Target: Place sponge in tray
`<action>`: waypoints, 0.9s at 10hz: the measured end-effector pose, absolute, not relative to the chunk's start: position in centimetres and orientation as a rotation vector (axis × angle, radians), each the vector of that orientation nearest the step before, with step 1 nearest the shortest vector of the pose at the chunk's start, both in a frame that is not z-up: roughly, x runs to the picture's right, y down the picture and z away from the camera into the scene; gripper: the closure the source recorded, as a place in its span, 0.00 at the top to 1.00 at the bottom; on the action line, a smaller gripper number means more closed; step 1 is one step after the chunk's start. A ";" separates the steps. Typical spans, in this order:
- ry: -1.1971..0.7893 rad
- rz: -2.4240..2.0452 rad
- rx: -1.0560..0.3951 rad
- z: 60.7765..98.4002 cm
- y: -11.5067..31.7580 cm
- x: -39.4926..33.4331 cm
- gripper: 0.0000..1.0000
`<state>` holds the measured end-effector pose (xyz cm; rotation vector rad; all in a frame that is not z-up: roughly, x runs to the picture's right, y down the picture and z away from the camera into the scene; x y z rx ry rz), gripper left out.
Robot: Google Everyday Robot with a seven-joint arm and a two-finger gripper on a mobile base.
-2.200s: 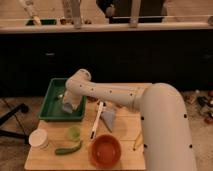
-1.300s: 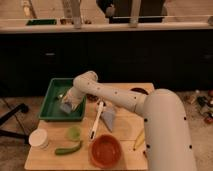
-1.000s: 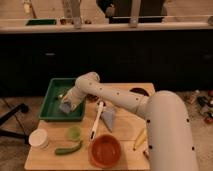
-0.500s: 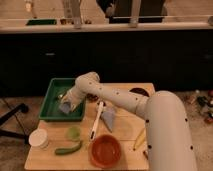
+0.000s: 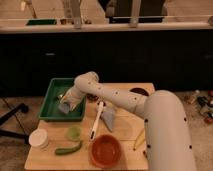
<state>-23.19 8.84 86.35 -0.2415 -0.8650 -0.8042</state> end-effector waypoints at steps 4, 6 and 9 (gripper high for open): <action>-0.868 -0.814 -0.233 86.2 8.7 -23.4 0.02; -0.884 -0.821 -0.223 86.0 8.7 -23.7 0.23; -0.908 -0.833 -0.211 85.8 8.7 -23.9 0.52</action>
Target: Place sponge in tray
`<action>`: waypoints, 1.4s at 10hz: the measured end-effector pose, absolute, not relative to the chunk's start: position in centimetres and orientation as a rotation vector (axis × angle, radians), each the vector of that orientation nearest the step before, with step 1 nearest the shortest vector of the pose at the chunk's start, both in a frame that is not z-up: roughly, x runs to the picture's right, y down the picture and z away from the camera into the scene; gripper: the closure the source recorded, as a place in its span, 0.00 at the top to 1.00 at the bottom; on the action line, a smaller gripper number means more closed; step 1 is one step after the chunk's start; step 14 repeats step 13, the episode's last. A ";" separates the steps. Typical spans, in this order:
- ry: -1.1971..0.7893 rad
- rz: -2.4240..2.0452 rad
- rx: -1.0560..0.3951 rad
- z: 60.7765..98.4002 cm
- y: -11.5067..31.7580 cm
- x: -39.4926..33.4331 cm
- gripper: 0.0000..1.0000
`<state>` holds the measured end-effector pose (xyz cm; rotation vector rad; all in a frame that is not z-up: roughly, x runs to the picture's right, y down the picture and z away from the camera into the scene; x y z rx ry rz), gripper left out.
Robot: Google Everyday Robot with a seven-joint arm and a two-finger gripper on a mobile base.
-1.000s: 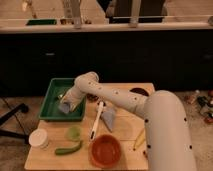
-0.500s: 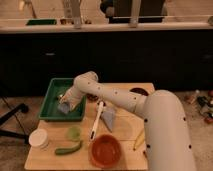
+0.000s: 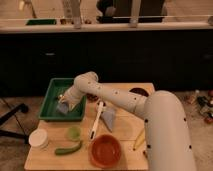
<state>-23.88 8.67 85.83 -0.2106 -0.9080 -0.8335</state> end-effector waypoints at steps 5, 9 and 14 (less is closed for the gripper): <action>-0.929 -0.848 -0.200 85.7 8.7 -24.0 0.80; -0.931 -0.852 -0.199 85.7 8.7 -24.0 0.80; -0.922 -0.856 -0.192 85.6 8.6 -23.8 0.80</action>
